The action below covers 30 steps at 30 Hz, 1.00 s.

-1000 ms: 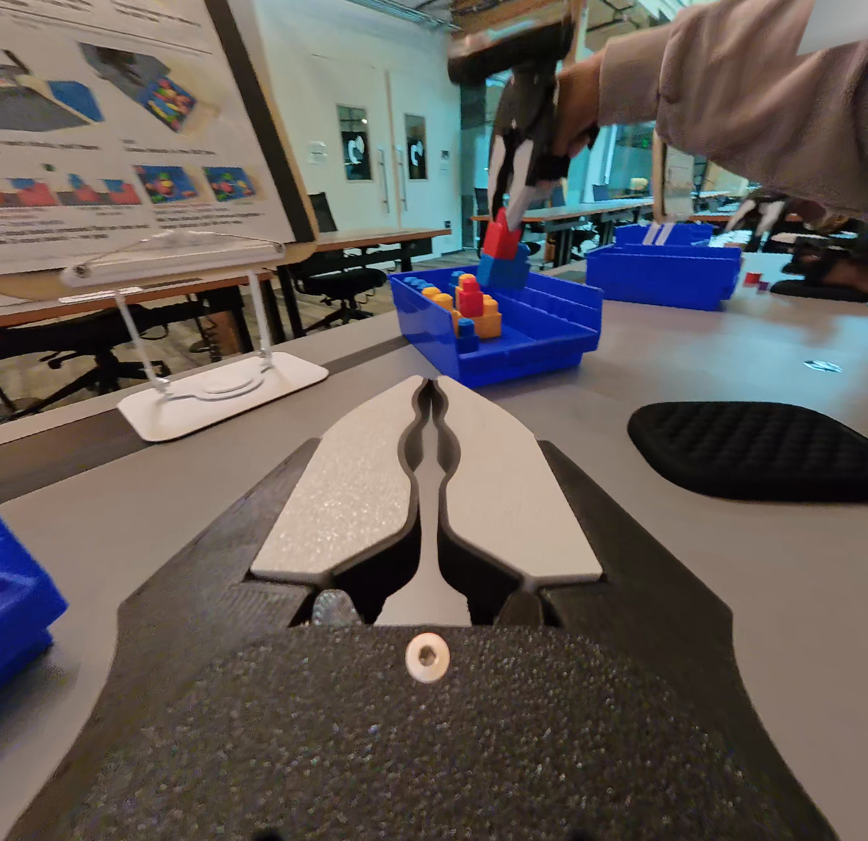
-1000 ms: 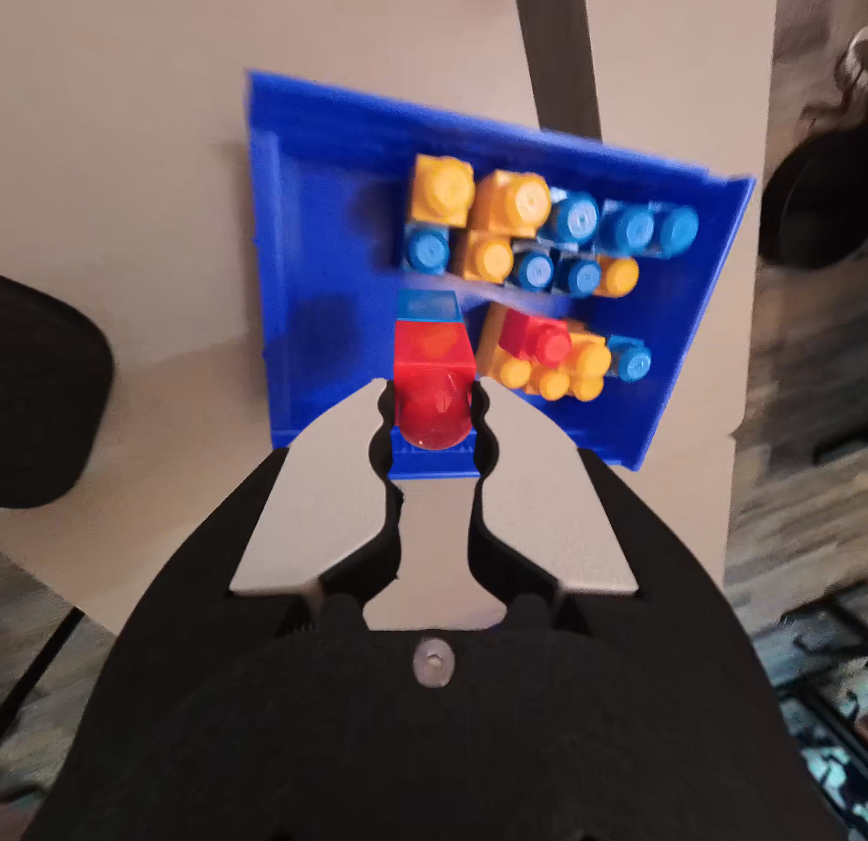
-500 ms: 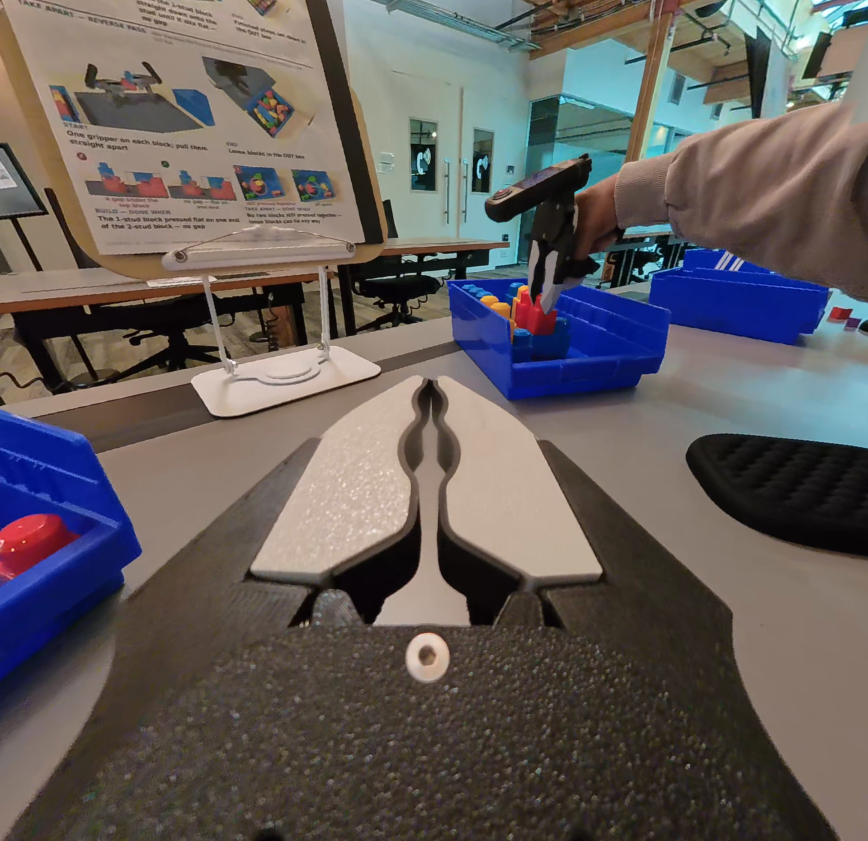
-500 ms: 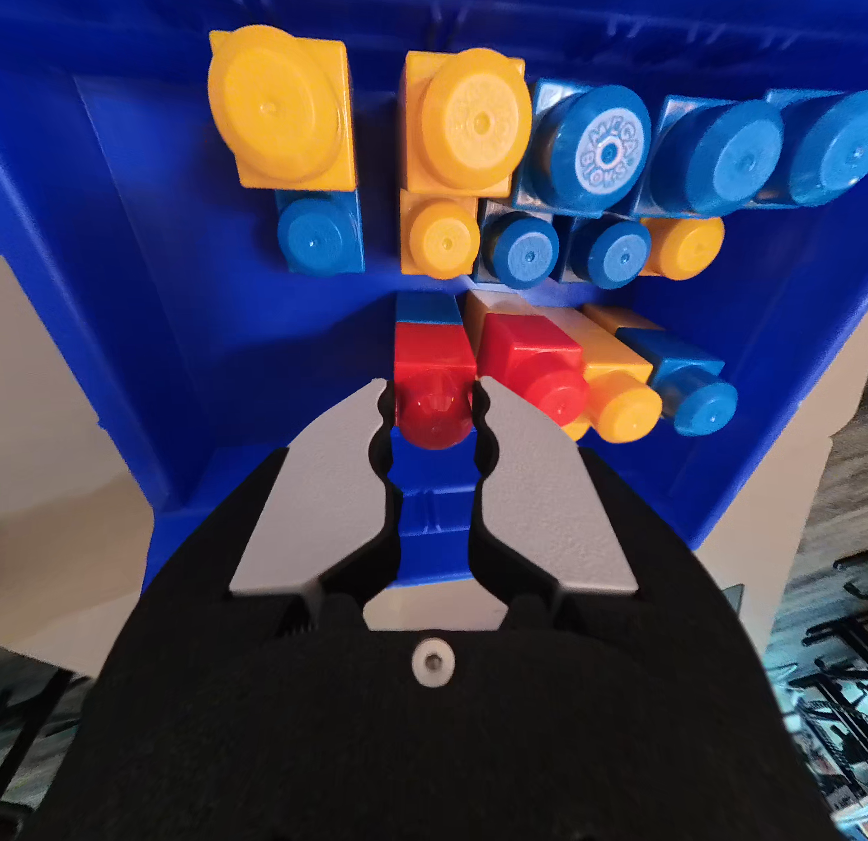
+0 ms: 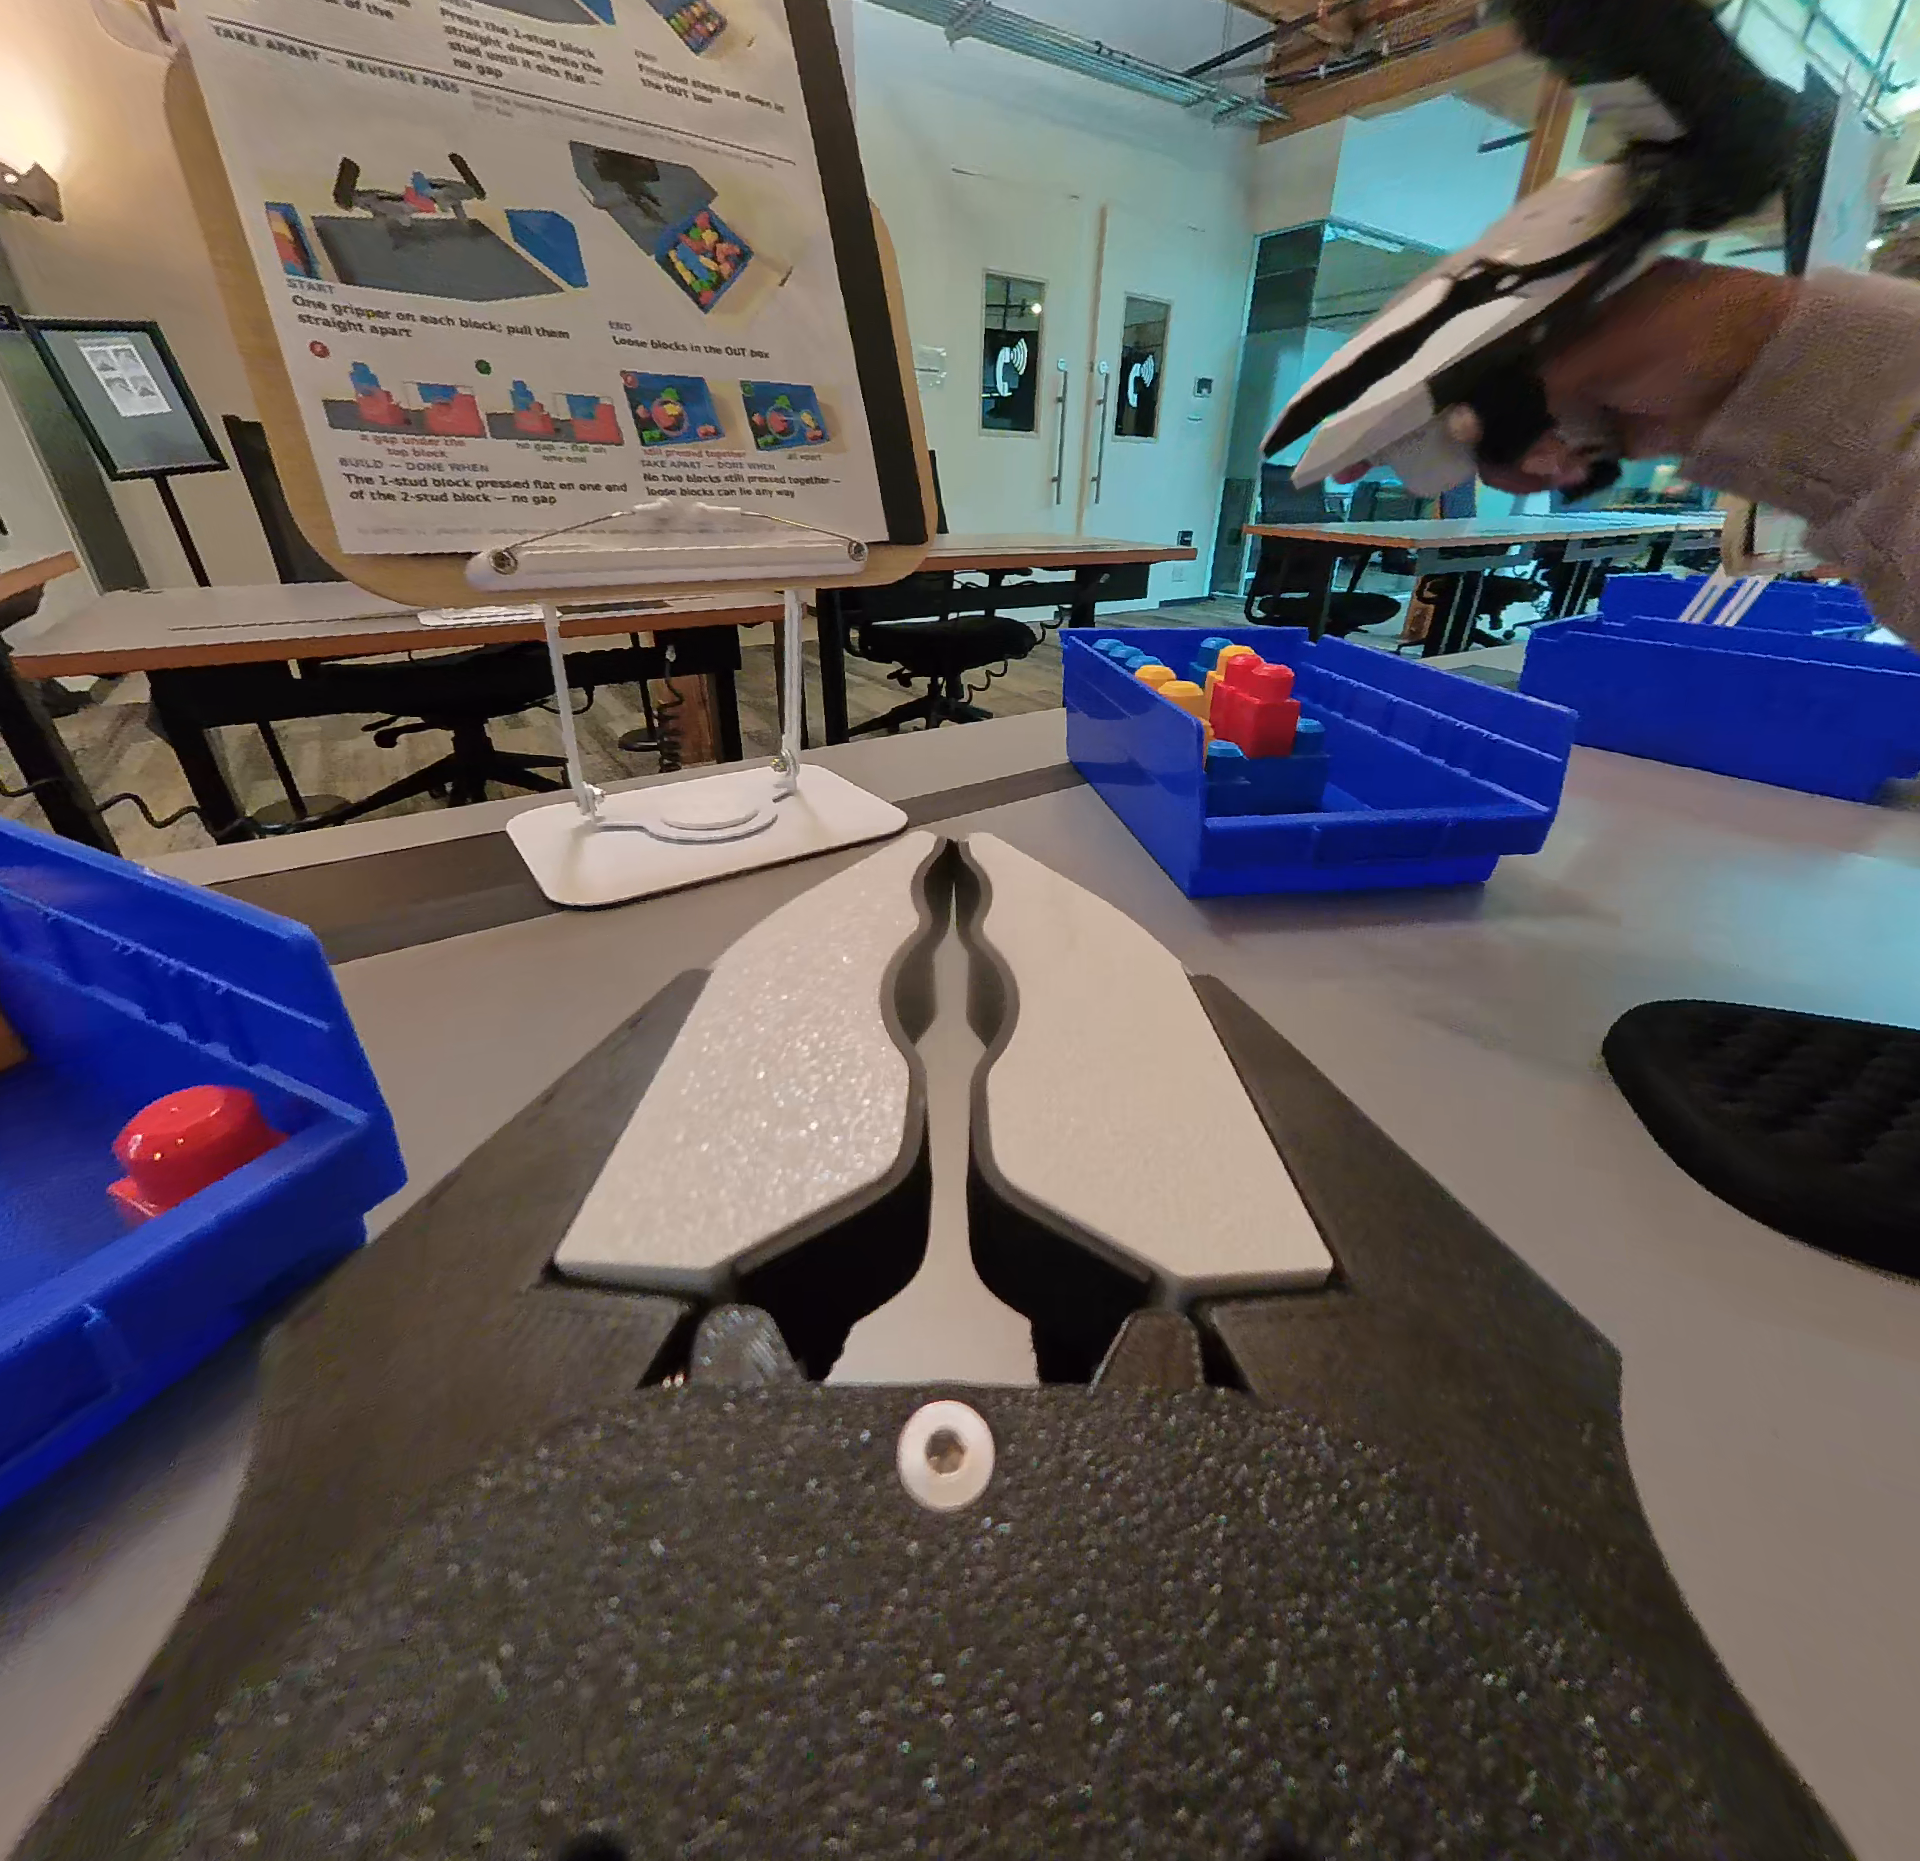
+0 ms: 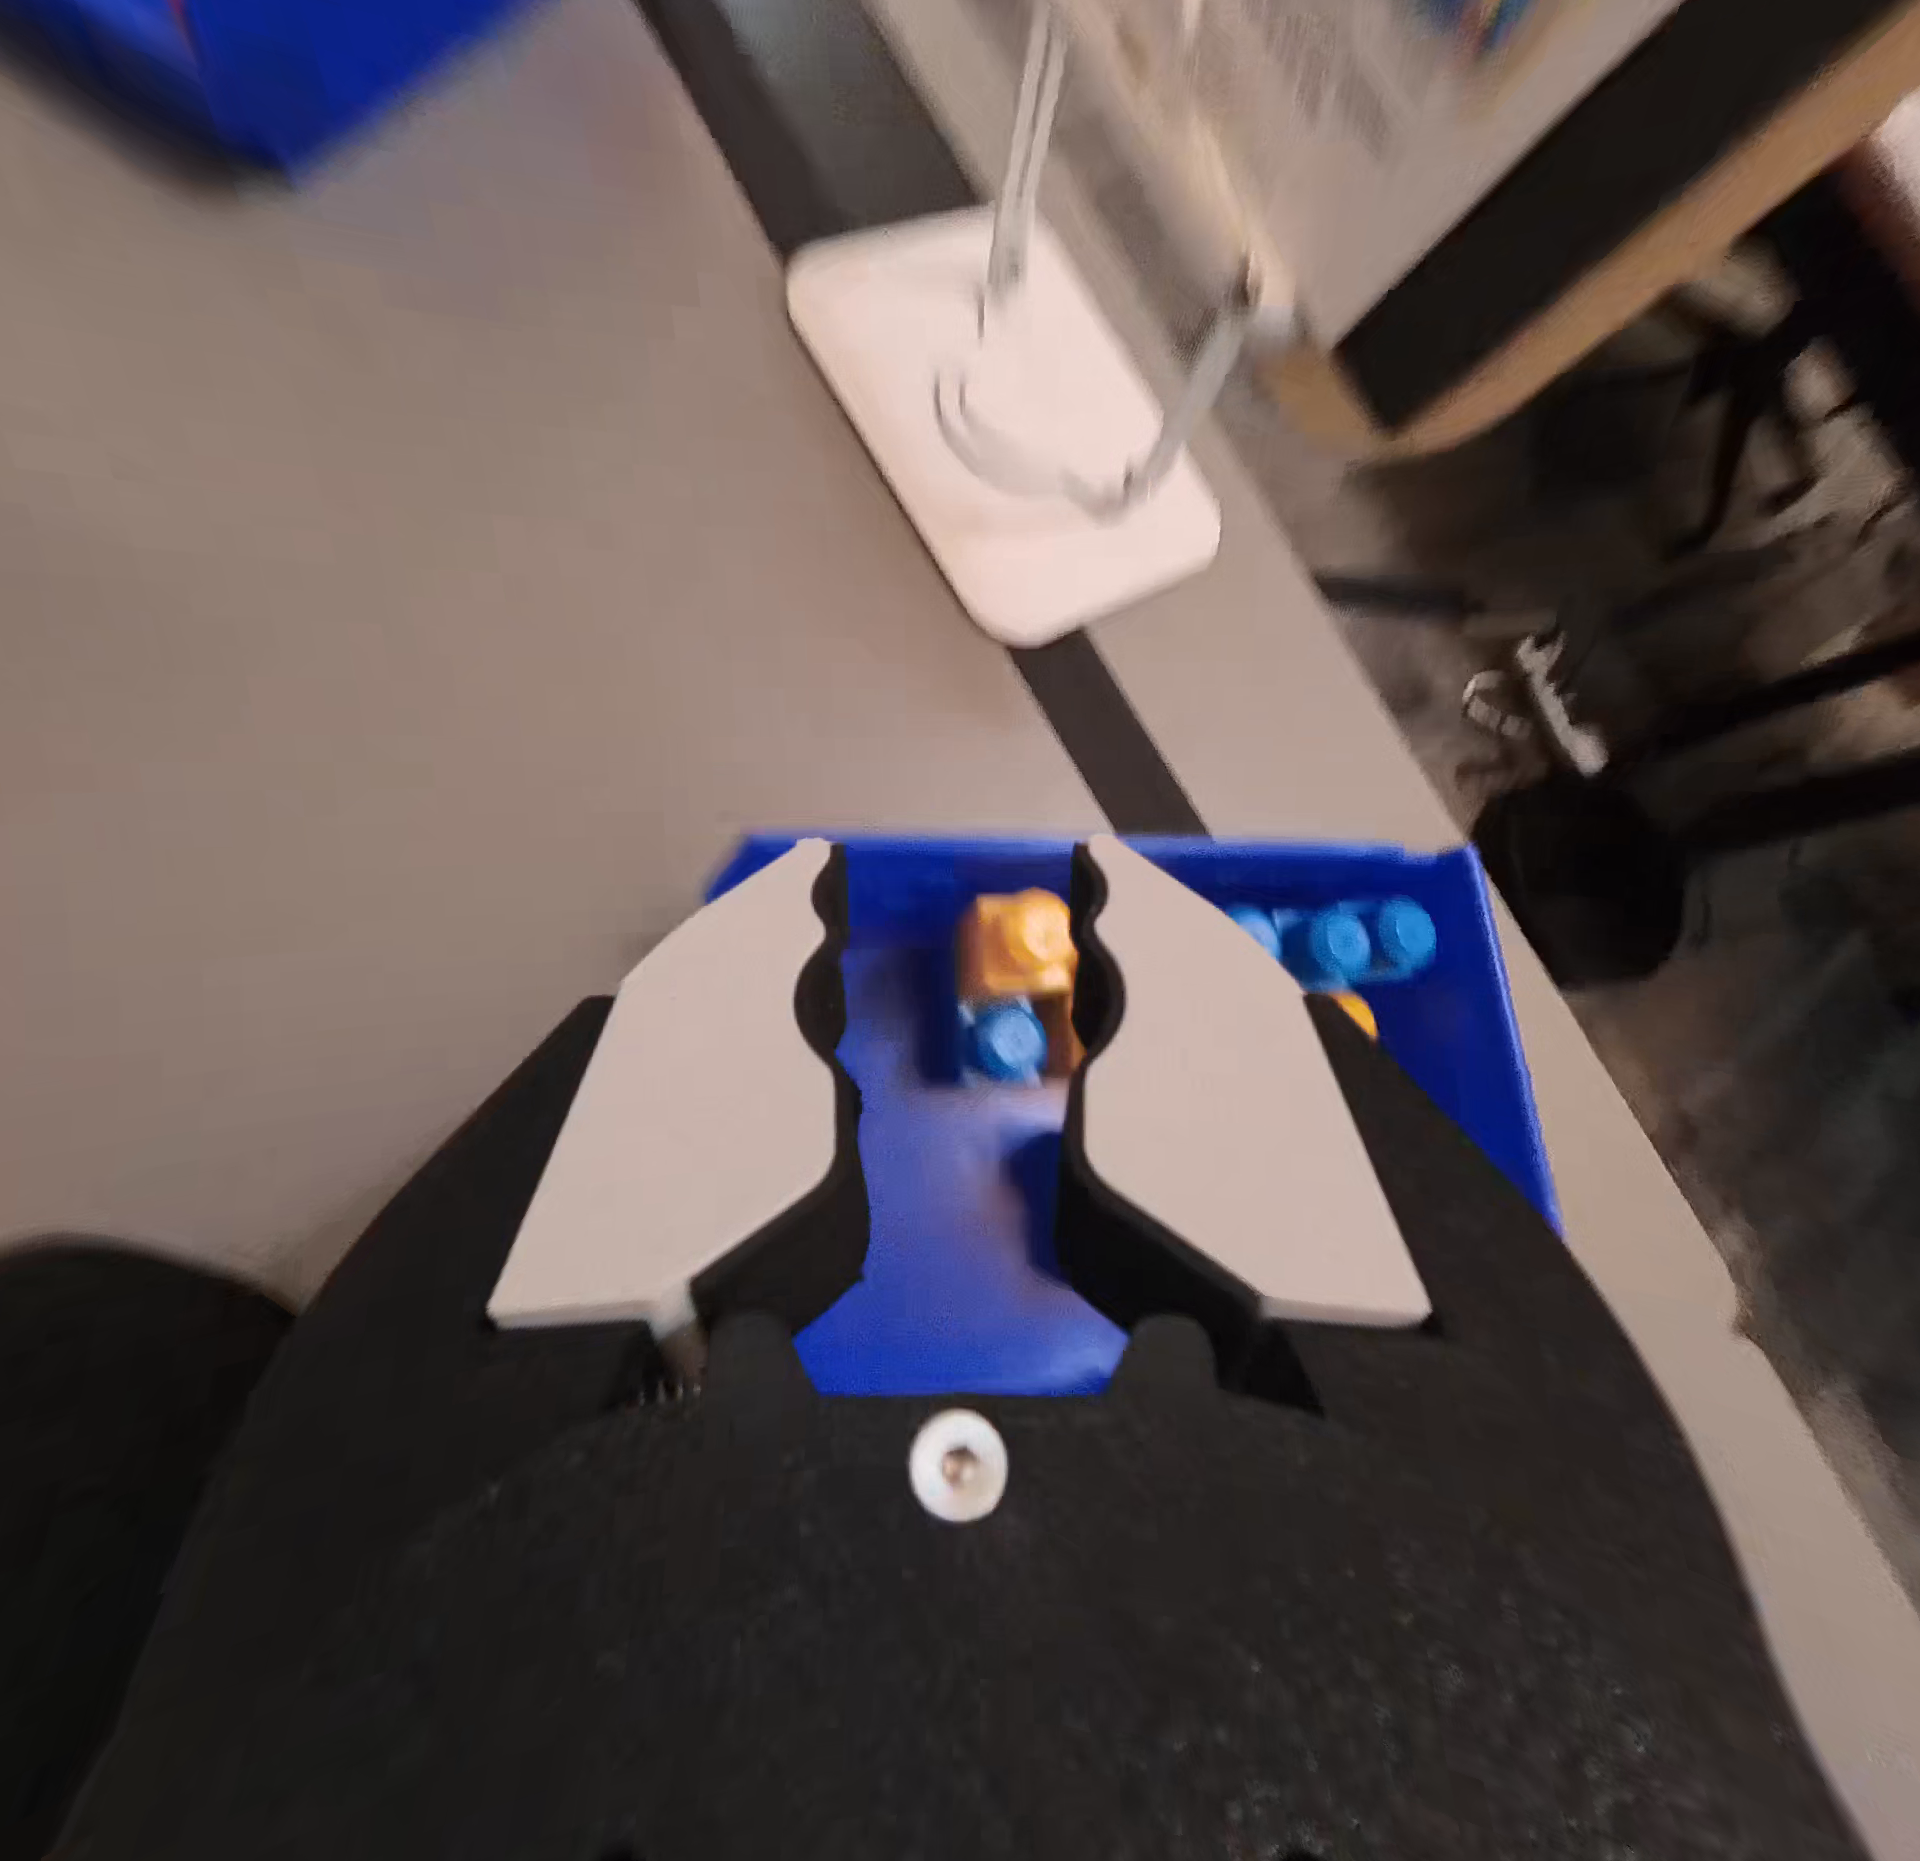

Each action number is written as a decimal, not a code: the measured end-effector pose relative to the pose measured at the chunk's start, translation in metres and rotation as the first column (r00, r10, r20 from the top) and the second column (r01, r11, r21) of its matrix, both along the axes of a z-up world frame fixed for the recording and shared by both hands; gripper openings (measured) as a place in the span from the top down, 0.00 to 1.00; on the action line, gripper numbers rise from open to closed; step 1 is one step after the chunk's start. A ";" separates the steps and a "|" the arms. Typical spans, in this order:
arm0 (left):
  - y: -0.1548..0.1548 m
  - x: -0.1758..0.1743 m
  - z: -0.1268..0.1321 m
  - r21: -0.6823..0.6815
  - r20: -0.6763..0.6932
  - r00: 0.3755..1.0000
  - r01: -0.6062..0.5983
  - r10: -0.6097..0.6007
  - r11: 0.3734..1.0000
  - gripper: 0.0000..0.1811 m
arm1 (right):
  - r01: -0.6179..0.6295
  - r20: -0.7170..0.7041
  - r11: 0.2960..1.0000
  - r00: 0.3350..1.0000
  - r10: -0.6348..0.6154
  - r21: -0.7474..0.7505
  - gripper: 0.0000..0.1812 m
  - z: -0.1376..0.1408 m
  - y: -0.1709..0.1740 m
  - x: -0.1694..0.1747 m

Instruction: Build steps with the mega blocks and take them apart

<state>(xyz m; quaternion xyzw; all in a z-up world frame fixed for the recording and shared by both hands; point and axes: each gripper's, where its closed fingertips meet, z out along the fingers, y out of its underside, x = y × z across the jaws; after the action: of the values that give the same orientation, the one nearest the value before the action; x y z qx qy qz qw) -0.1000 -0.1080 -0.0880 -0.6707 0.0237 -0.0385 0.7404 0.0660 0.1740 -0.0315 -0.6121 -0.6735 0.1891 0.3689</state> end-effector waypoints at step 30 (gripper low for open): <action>0.072 -0.296 -0.001 -0.345 -0.051 0.853 -0.503 0.520 0.793 0.79 | 0.207 -0.597 0.970 0.765 -0.242 -0.128 0.99 -0.082 -0.103 -0.025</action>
<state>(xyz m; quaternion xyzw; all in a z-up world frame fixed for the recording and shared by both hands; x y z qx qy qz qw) -0.3958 -0.0359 -0.0892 -0.7701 -0.1827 0.1438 0.5941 0.0407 0.0715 -0.1136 -0.6045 -0.4356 0.3485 0.5687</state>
